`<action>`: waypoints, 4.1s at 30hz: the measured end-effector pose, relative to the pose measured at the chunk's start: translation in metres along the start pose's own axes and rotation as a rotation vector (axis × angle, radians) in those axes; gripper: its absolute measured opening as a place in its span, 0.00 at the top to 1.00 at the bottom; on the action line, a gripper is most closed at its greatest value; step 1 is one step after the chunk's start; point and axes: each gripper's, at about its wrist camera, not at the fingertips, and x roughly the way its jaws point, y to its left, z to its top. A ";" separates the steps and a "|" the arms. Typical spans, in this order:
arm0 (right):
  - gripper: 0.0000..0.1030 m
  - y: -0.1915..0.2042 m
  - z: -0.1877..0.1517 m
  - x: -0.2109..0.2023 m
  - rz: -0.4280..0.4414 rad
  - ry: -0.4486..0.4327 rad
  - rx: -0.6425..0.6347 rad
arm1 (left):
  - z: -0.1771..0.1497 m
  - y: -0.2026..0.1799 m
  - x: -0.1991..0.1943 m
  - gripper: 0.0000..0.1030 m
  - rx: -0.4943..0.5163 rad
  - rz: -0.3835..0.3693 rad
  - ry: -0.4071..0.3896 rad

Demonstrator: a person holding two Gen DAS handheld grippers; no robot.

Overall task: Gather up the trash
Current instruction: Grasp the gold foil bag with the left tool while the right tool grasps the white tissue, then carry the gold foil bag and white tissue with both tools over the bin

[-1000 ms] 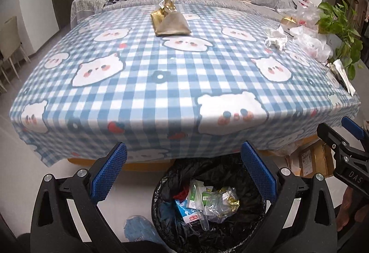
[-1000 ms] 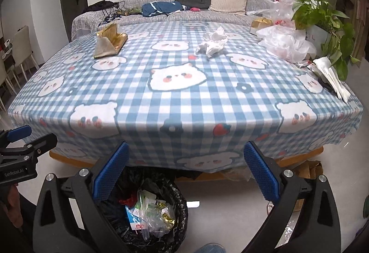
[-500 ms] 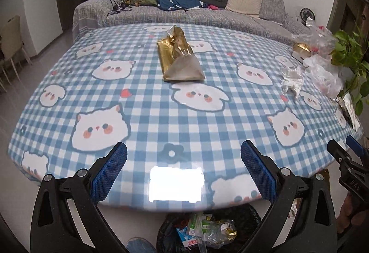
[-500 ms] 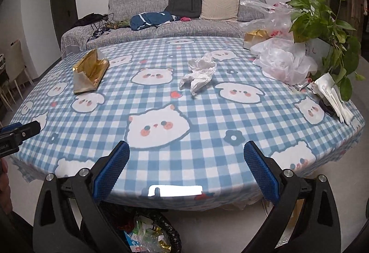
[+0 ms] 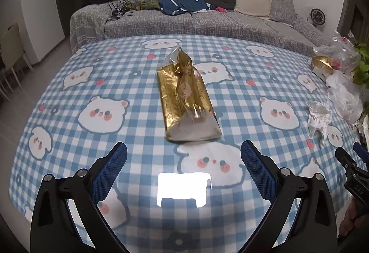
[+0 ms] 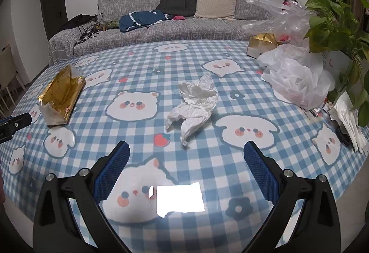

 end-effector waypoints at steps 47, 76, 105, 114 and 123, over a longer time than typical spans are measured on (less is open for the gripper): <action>0.91 -0.019 0.053 0.116 -0.015 0.143 0.030 | 0.053 -0.002 0.110 0.93 -0.011 0.104 0.098; 0.91 0.006 0.054 0.045 -0.008 0.102 -0.043 | 0.035 -0.015 0.042 0.94 0.006 0.045 0.075; 0.91 0.052 -0.003 -0.051 0.049 0.064 -0.104 | -0.040 -0.022 -0.050 0.94 0.011 -0.008 0.056; 0.91 0.061 -0.028 -0.069 0.060 0.071 -0.113 | -0.068 -0.018 -0.075 0.94 0.007 -0.023 0.052; 0.91 0.075 -0.050 -0.089 0.087 0.070 -0.124 | -0.097 -0.006 -0.091 0.94 -0.007 -0.020 0.064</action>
